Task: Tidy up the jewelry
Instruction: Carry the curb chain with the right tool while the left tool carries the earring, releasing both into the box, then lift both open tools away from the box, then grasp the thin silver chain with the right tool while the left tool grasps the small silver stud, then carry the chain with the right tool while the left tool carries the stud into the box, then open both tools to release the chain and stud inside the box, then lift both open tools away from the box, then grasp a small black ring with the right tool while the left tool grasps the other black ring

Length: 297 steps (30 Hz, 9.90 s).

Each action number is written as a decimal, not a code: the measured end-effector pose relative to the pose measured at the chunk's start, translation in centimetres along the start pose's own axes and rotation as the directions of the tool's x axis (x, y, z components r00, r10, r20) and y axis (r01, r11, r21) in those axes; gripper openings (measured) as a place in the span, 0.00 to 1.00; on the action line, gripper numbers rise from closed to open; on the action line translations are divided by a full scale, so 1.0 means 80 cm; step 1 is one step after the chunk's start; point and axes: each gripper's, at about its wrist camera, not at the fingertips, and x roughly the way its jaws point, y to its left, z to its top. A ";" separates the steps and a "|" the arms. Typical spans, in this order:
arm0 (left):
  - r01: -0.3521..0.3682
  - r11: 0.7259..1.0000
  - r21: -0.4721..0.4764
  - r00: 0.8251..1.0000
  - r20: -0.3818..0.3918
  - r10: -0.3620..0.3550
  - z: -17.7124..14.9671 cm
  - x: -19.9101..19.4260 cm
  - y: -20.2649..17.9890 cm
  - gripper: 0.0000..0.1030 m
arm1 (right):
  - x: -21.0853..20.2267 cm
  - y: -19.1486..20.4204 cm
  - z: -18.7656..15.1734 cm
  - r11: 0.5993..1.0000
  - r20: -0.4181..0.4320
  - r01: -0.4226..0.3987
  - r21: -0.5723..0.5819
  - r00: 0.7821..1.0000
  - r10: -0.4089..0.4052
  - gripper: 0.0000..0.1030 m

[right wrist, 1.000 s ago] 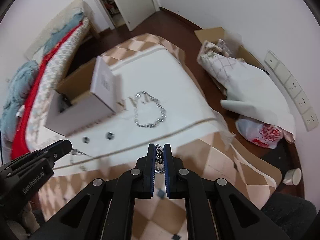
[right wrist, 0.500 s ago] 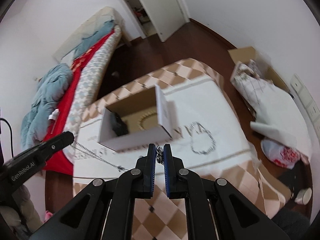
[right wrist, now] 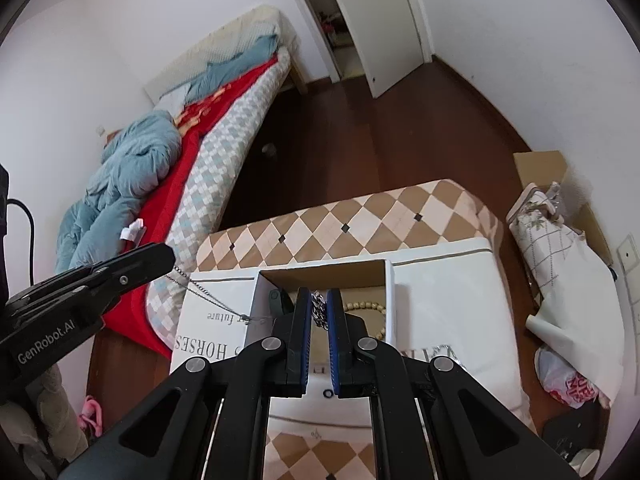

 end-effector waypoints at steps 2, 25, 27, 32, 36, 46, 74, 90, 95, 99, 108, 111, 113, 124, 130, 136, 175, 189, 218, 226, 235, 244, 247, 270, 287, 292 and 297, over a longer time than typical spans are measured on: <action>-0.010 1.000 -0.002 1.000 -0.025 0.010 0.004 0.019 0.003 0.07 | 0.022 -0.004 0.007 1.000 -0.031 0.000 0.004 1.000 0.000 0.08; -0.138 0.986 -0.098 0.983 -0.134 0.124 -0.008 0.109 0.064 0.44 | 0.133 -0.039 0.037 0.997 -0.197 0.077 0.031 0.978 -0.070 0.56; -0.170 0.982 -0.084 0.981 -0.108 0.160 -0.011 0.100 0.061 0.54 | 0.121 -0.041 0.032 0.993 -0.178 0.119 0.017 0.977 -0.114 0.56; -0.249 0.967 -0.052 0.968 -0.056 0.246 -0.036 0.082 0.052 0.68 | 0.099 -0.039 0.005 0.967 -0.139 0.251 -0.039 0.957 -0.254 0.73; -0.294 0.955 -0.042 0.955 -0.062 0.292 -0.070 0.085 0.049 0.75 | 0.100 -0.037 -0.019 0.947 -0.148 0.309 -0.093 0.936 -0.320 0.81; -0.312 0.946 -0.087 0.947 -0.110 0.302 -0.123 0.087 0.051 0.97 | 0.086 -0.020 -0.057 0.914 -0.113 0.374 -0.159 0.913 -0.393 1.00; -0.340 0.932 -0.123 0.924 0.140 0.356 -0.172 -0.105 0.010 0.97 | -0.106 0.059 -0.113 0.923 0.135 0.357 -0.144 0.931 -0.340 1.00; -0.382 0.912 -0.152 0.915 0.079 0.396 -0.199 -0.014 0.021 0.97 | -0.055 -0.067 -0.153 0.942 0.031 0.333 0.044 0.942 -0.334 0.70; -0.462 0.878 -0.127 0.884 0.011 0.467 -0.219 0.037 0.024 0.97 | -0.001 -0.098 -0.169 0.955 -0.027 0.294 0.047 0.956 -0.293 0.69; -0.501 0.857 -0.120 0.865 -0.070 0.496 -0.236 0.074 0.034 0.97 | 0.042 -0.114 -0.171 0.933 -0.043 0.358 0.032 0.933 -0.357 0.68; -0.513 0.854 -0.084 0.854 -0.147 0.499 -0.252 0.112 0.040 0.97 | 0.129 -0.156 -0.151 0.921 -0.044 0.390 -0.008 0.920 -0.390 0.61; -0.508 0.858 -0.077 0.857 -0.153 0.493 -0.251 0.115 0.040 0.97 | 0.152 -0.157 -0.146 0.908 -0.045 0.414 -0.061 0.908 -0.417 0.32; -0.492 0.867 -0.086 0.865 -0.166 0.474 -0.253 0.117 0.041 0.97 | 0.151 -0.154 -0.140 0.906 -0.052 0.419 -0.069 0.905 -0.422 0.07; -0.276 0.958 -0.079 0.940 -0.229 0.252 -0.280 0.135 -0.004 0.94 | 0.057 -0.166 -0.163 0.968 -0.054 0.214 0.130 0.977 -0.208 0.06; -0.204 0.975 -0.088 0.951 -0.254 0.176 -0.278 0.144 -0.026 0.85 | 0.023 -0.159 -0.199 0.972 -0.069 0.146 0.187 0.988 -0.135 0.06; -0.178 0.982 -0.067 0.947 -0.283 0.153 -0.278 0.160 -0.041 0.51 | 0.018 -0.165 -0.220 0.967 -0.073 0.151 0.206 0.988 -0.139 0.06; -0.063 0.991 -0.115 0.997 -0.046 0.058 -0.053 0.069 0.027 0.06 | -0.002 -0.014 -0.010 0.996 0.060 -0.086 -0.010 0.994 0.087 0.07; -0.076 0.988 -0.138 0.985 -0.163 0.053 -0.039 0.131 0.045 0.28 | 0.115 -0.039 -0.016 0.998 -0.183 -0.039 0.042 0.982 0.046 0.14; -0.346 0.933 -0.099 0.938 -0.040 0.344 -0.124 0.055 0.047 0.95 | 0.064 -0.016 -0.066 0.917 -0.051 0.367 -0.152 0.924 -0.379 1.00; -0.348 0.931 -0.113 0.934 0.045 0.355 -0.133 -0.009 0.035 0.95 | -0.001 0.010 -0.085 0.915 0.035 0.378 -0.144 0.926 -0.377 1.00; -0.338 0.934 -0.114 0.931 0.109 0.350 -0.154 -0.077 0.020 0.95 | -0.070 0.042 -0.103 0.920 0.111 0.367 -0.135 0.929 -0.354 1.00; -0.360 0.924 -0.131 0.912 0.157 0.378 -0.177 -0.122 0.013 0.95 | -0.118 0.063 -0.125 0.925 0.166 0.358 -0.125 0.927 -0.337 1.00; -0.362 0.921 -0.145 0.909 0.164 0.383 -0.184 -0.133 0.012 0.95 | -0.131 0.068 -0.132 0.930 0.180 0.347 -0.123 0.929 -0.323 1.00; -0.589 0.794 -0.148 0.807 -0.068 0.586 -0.251 0.036 0.067 0.95 | 0.082 -0.056 -0.204 0.973 -0.067 0.232 -0.007 0.970 -0.232 0.61; -0.451 0.885 -0.114 0.887 -0.170 0.430 -0.229 0.122 0.040 0.95 | 0.122 -0.071 -0.212 0.948 -0.034 0.310 -0.072 0.949 -0.313 0.13; -0.312 0.947 -0.081 0.934 -0.206 0.290 -0.216 0.163 -0.004 0.94 | 0.094 -0.100 -0.204 0.947 -0.023 0.321 -0.009 0.947 -0.321 0.13; -0.252 0.968 -0.018 0.943 -0.227 0.242 -0.214 0.191 -0.044 0.62 | 0.084 -0.116 -0.200 0.941 -0.013 0.338 0.014 0.941 -0.338 0.13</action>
